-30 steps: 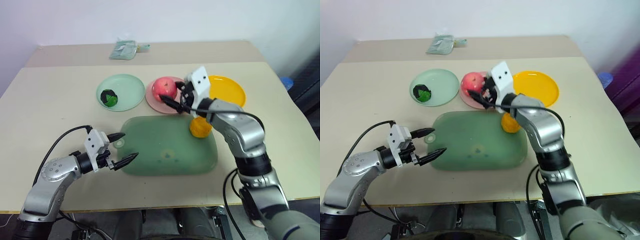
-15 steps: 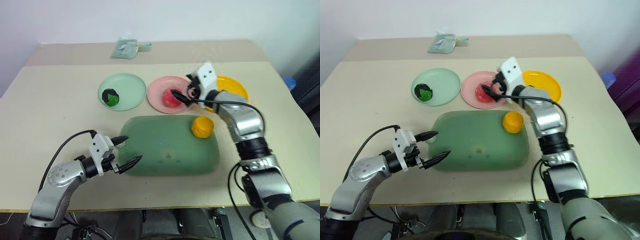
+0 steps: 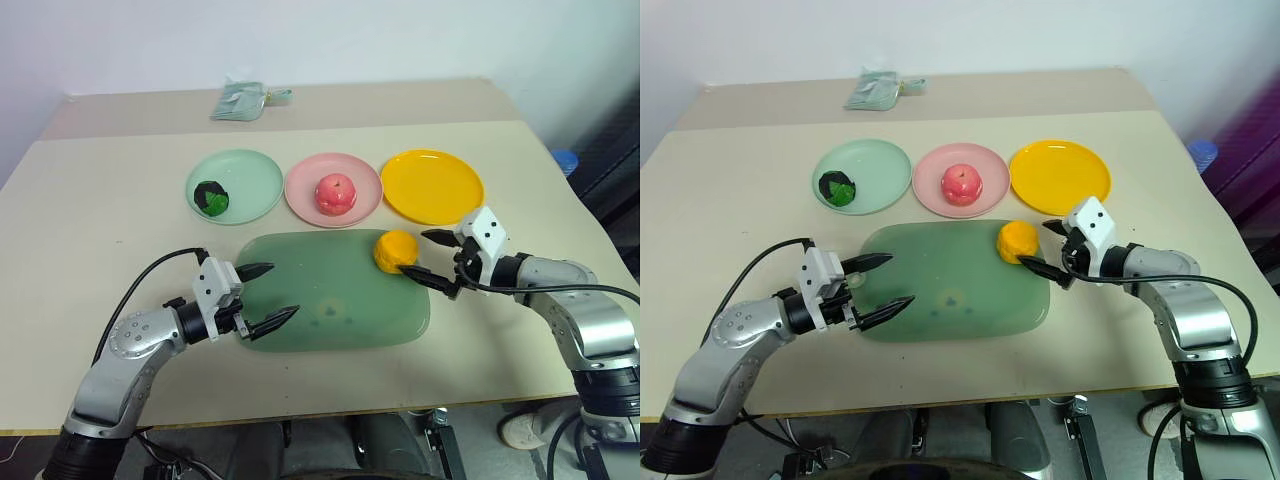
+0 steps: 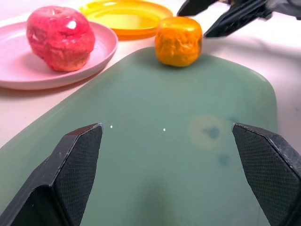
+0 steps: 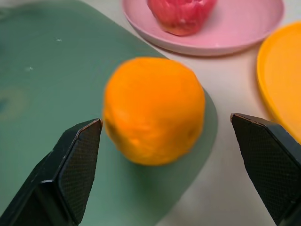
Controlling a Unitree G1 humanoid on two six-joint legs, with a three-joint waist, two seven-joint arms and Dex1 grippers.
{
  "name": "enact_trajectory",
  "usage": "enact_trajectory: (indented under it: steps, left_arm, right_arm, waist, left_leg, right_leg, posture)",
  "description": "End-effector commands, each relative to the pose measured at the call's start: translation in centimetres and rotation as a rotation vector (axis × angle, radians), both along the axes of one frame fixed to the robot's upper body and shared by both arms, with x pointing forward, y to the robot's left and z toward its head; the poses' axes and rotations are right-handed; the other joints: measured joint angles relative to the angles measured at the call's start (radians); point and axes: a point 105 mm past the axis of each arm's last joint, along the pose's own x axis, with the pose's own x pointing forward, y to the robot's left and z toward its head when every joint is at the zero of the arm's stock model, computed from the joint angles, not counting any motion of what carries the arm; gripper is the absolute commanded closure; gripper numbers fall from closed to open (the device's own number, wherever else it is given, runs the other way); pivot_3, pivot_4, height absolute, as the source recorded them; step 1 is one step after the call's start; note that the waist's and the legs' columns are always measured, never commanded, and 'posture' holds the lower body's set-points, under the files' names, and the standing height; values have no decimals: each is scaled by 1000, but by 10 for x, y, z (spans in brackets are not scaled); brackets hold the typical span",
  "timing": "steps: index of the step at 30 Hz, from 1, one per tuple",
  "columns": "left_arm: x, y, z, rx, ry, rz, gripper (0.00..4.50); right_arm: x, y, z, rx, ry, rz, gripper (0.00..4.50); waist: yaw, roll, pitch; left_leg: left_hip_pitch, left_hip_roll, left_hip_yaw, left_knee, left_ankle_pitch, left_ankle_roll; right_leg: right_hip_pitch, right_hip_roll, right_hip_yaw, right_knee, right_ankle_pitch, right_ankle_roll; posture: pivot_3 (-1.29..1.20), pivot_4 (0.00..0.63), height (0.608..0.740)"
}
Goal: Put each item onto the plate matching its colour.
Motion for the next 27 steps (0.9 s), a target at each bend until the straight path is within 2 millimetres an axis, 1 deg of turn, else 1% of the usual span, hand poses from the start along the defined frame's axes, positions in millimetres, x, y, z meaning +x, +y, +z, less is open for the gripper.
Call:
enact_trajectory:
  steps: [1,2,3,6,9,11,13,15,18,21,22,23,25,26,27]
  left_arm:
    - [-1,-3,5,-4,-22,-12,0]
    - [-1,-4,6,-4,-23,-12,0]
    - [-1,-4,6,-4,-23,-11,0]
    - [-1,-4,8,-4,-25,-5,0]
    - [-1,-4,10,-4,-25,2,0]
    - [-1,-4,11,-5,-26,5,0]
    - [-1,-6,13,-8,-29,8,0]
    - [0,-6,15,-10,-31,12,0]
    - [1,-6,16,-11,-33,17,0]
    - [1,-6,17,-11,-37,26,0]
    - [1,-6,17,-11,-42,34,0]
    - [2,-3,18,-12,-47,51,0]
    - [3,3,20,-16,-55,85,0]
    - [5,9,20,-18,-59,116,0]
    - [7,17,20,-18,-66,156,0]
  right_arm:
    - [6,5,8,25,-45,-13,1280]
    - [7,5,10,32,-56,-16,1846]
    - [7,6,12,41,-64,-15,2225]
    - [6,8,22,80,-89,6,2225]
    - [13,8,41,148,-141,-15,2225]
    - [28,3,56,177,-198,-83,2225]
    - [50,-9,67,193,-241,-198,2225]
    - [67,-21,69,183,-242,-295,2225]
    - [91,-33,58,122,-211,-427,2225]
    - [105,-41,53,116,-204,-494,2225]
    - [106,-42,55,114,-218,-497,1560]
    - [107,-40,58,114,-236,-489,1279]
    - [103,-34,64,111,-279,-441,281]
    - [97,-30,68,112,-305,-397,75]
    - [90,-26,70,116,-320,-349,75]
  waist:
    - [1,0,0]
    - [1,0,0]
    - [1,0,0]
    - [3,0,0]
    - [2,0,0]
    - [-2,0,0]
    - [-3,0,0]
    - [-1,0,0]
    - [4,0,0]
    - [2,0,0]
    - [1,1,0]
    - [1,1,1]
    - [-1,1,1]
    - [-2,1,1]
    - [-3,1,1]
  left_leg:
    - [0,0,0,0,0,0]
    - [0,0,0,0,0,0]
    - [0,0,0,0,0,0]
    - [0,0,0,0,0,0]
    - [0,0,0,0,0,0]
    - [0,0,0,0,0,0]
    - [0,0,0,0,0,0]
    - [0,0,0,0,0,0]
    - [-1,0,0,0,0,0]
    - [-1,-1,0,0,0,0]
    - [-2,-1,0,0,0,0]
    - [-2,-1,1,0,0,0]
    - [-2,0,1,0,0,0]
    - [-2,0,1,0,0,0]
    - [-2,0,1,0,0,0]
  right_leg:
    - [0,0,0,0,0,0]
    - [0,-1,0,0,0,0]
    - [0,-1,0,0,0,0]
    - [0,-1,0,0,0,0]
    - [0,-1,0,0,0,0]
    - [0,0,0,0,0,0]
    - [0,0,0,0,0,0]
    - [0,0,0,0,0,0]
    - [-1,-1,0,0,0,0]
    - [-1,-2,0,0,0,0]
    - [-1,-1,0,0,0,0]
    - [-2,-1,0,0,0,0]
    - [-3,-1,0,0,0,0]
    - [-3,-1,1,0,0,0]
    - [-3,-1,1,0,0,0]
  posture:
    - [0,150,740]
    - [0,150,740]
    - [0,150,740]
    - [0,150,740]
    - [0,150,740]
    - [0,150,740]
    - [0,150,740]
    - [0,150,740]
    - [0,150,740]
    - [0,150,740]
    - [0,150,740]
    - [0,150,740]
    - [0,150,740]
    - [0,150,740]
    - [0,150,740]
